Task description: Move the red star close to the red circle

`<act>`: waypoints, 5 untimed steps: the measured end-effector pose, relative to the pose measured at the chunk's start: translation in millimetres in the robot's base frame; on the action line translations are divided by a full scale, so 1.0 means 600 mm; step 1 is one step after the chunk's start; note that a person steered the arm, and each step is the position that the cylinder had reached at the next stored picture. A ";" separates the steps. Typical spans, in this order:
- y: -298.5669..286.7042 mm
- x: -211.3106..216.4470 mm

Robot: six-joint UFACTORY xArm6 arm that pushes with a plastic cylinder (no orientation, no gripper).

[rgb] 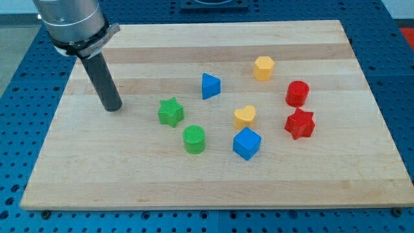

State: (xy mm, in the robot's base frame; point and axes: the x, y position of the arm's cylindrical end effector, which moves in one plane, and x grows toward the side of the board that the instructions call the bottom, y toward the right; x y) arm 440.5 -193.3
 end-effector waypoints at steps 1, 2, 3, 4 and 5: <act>0.060 0.070; 0.094 0.099; 0.094 0.119; 0.107 0.170; 0.113 0.175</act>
State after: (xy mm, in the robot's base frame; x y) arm 545.5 -125.6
